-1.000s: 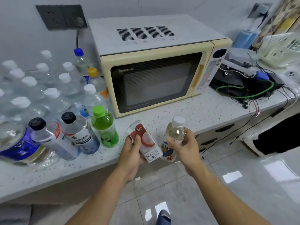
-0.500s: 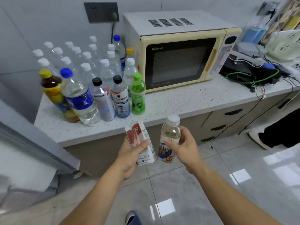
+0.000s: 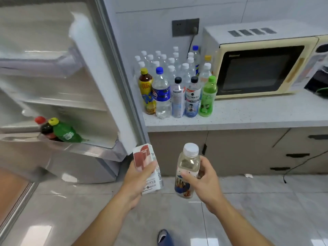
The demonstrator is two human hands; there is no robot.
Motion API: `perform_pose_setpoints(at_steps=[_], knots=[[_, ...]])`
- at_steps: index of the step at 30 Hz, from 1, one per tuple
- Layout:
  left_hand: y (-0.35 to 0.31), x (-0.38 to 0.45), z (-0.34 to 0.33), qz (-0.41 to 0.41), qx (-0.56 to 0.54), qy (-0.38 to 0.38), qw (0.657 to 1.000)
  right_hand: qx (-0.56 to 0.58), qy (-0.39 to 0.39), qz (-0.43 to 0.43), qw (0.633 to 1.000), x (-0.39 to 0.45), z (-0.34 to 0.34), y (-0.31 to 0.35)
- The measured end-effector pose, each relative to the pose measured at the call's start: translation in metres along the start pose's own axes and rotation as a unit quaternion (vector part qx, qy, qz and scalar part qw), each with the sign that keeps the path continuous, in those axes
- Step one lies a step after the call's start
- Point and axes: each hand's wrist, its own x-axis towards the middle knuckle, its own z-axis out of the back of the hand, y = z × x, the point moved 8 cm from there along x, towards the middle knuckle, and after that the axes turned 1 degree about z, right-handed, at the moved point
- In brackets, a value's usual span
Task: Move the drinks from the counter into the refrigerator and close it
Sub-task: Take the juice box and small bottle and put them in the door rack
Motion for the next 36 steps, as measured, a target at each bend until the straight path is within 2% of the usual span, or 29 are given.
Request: perform_pose_setpoints(at_steps=[5, 11, 15, 19, 25, 29, 36], knots=[[-0.029, -0.022, 0.067, -0.021, -0.014, -0.005, 1.0, 0.002, 0.04, 0.03, 0.999, -0.015, -0.059, 0.025], [-0.091, -0.029, 0.174, -0.108, 0.06, -0.108, 0.987, 0.004, 0.07, 0.111, 0.991, -0.013, -0.144, 0.073], [-0.149, -0.016, 0.228, -0.185, 0.109, -0.134, 0.967, -0.032, 0.057, 0.186, 0.98, 0.0, -0.21, 0.111], [-0.198, 0.002, 0.255, -0.266, 0.224, -0.155, 0.925, -0.069, 0.05, 0.23, 0.969, 0.022, -0.264, 0.144], [-0.231, 0.043, 0.264, -0.3, 0.33, -0.102, 0.889, -0.1, 0.01, 0.251, 0.963, 0.062, -0.305, 0.154], [-0.237, 0.074, 0.252, -0.305, 0.392, -0.043, 0.867, -0.124, -0.007, 0.202, 0.971, 0.088, -0.312, 0.137], [-0.219, 0.116, 0.228, -0.263, 0.571, 0.029, 0.777, -0.21, 0.008, 0.115, 0.971, 0.115, -0.324, 0.098]])
